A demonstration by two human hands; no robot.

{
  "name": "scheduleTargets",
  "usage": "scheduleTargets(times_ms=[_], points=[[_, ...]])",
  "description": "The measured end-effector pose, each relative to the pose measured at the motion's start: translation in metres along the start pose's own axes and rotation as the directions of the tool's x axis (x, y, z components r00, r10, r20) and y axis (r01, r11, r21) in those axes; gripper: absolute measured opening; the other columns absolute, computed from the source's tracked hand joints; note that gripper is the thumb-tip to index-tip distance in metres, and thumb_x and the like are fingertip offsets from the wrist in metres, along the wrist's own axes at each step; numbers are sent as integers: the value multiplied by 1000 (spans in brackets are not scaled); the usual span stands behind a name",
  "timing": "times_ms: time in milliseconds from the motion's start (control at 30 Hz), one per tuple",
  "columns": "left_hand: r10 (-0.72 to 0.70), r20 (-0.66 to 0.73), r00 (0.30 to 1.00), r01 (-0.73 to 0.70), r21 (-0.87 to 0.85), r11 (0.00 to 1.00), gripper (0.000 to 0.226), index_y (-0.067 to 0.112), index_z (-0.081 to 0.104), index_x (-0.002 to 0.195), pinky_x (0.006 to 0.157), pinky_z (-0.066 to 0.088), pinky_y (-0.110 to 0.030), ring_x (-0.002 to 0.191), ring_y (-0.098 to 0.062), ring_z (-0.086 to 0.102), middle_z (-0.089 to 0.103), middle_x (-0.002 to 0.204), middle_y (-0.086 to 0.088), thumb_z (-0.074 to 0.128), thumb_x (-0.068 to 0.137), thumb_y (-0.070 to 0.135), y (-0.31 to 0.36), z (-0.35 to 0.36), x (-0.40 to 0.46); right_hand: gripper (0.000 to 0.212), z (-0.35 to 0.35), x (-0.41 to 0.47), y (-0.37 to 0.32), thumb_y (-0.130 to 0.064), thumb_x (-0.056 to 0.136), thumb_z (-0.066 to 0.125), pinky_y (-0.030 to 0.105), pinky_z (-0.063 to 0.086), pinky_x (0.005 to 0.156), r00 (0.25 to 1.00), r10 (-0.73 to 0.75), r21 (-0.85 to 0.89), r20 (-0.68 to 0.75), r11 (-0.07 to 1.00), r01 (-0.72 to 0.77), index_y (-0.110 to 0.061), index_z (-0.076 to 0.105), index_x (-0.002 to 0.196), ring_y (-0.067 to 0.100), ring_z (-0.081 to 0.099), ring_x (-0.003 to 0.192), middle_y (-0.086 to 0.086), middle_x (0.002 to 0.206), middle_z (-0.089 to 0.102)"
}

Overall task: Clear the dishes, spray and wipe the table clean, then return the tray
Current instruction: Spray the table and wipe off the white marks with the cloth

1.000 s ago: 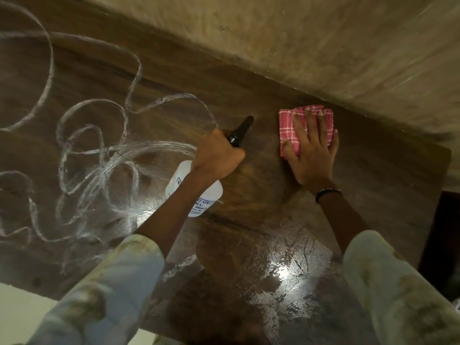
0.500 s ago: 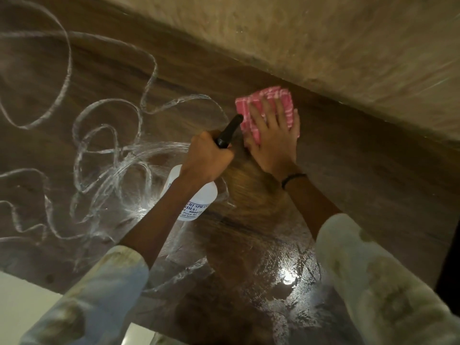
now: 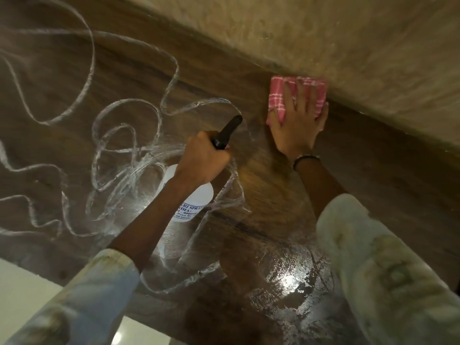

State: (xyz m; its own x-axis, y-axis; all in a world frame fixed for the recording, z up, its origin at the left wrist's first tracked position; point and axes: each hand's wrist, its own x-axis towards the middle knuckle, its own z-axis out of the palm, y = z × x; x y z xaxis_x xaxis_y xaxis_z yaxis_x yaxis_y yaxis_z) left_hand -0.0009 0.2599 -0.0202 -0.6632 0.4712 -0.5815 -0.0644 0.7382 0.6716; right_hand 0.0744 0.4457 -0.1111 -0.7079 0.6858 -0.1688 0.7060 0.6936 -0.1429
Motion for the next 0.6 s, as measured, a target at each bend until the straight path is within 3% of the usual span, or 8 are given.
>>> scheduleTargets(times_ms=[167,333,433,600], points=[[6,1,1000,-6,11,1000,22,13,50,61,51,31,-25,46,-19,38,40,49,-3,59,81,10,-5,-4,-2,62,15,-40,-32,-55,93,31,58,2,115,960,-279,7,-19,960,279,-27,28,148,27,15,147,3,157,24],[6,-22,1000,-5,13,1000,8,7,60,75,49,33,-25,46,-19,44,47,52,-5,61,82,11,-11,-6,-8,60,11,-78,23,-56,93,35,55,8,117,889,-458,-67,21,886,459,-28,32,146,25,22,145,2,154,32],[2,-39,999,-3,-12,1000,11,2,61,78,49,32,-25,46,-19,42,46,52,-5,61,83,12,-15,-6,-14,63,8,-68,37,-58,92,32,56,8,116,919,-393,-78,23,916,394,-29,28,148,25,18,146,2,156,28],[-23,-73,997,20,-54,998,14,2,59,73,48,32,-25,46,-19,40,44,53,-6,61,82,12,-26,-9,-30,63,13,-51,-16,-54,93,26,58,-2,114,992,-126,-10,-4,992,126,-32,17,151,26,4,148,0,160,12]])
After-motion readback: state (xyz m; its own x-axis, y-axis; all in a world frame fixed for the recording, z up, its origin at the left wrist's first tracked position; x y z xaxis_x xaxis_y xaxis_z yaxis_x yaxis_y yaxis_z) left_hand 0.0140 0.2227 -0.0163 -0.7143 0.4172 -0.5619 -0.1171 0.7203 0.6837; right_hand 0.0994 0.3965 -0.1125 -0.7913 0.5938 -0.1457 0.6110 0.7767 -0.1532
